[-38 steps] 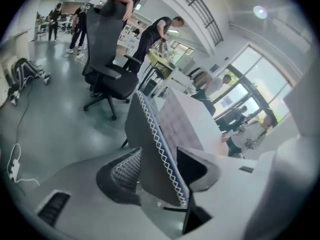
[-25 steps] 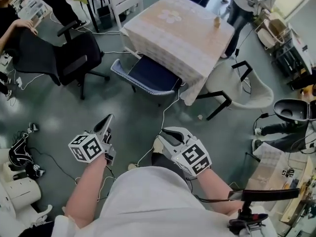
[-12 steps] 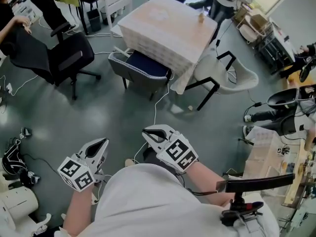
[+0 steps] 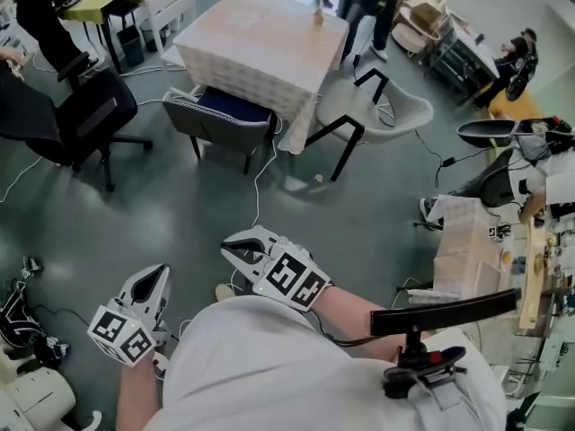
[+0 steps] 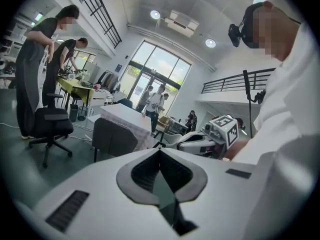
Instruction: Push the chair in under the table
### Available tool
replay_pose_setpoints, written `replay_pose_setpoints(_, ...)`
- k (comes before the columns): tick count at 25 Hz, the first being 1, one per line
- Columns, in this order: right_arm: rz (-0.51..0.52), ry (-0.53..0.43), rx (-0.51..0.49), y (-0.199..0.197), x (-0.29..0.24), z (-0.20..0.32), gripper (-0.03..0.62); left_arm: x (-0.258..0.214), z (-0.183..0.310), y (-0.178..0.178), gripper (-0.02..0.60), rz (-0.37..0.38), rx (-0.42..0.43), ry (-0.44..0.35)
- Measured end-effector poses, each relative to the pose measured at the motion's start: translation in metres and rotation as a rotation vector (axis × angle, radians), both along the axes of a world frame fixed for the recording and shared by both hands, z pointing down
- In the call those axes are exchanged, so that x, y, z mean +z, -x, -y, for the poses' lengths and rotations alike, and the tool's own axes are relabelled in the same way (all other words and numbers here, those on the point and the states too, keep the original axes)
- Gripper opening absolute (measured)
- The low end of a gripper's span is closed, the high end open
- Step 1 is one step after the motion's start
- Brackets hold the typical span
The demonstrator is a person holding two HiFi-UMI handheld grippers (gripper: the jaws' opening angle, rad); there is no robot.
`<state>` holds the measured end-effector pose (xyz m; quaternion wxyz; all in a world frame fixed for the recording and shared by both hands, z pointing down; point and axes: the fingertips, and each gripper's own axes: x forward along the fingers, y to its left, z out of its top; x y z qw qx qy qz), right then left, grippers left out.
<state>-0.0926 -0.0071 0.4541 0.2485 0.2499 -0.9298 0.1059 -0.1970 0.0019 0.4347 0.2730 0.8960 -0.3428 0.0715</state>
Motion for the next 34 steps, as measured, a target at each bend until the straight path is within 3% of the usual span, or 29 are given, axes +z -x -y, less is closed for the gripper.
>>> replay_pose_setpoints(22,-0.041,-0.023,-0.026,0.025,-0.003,-0.007,0.014,0.016,-0.001,0.02,0.012,-0.008,-0.01,0.034)
replay_pose_setpoints(34,-0.035,-0.024,0.004,-0.023,-0.002,0.036,0.014,0.023,0.052,-0.028,0.012,-0.001,0.0,0.048)
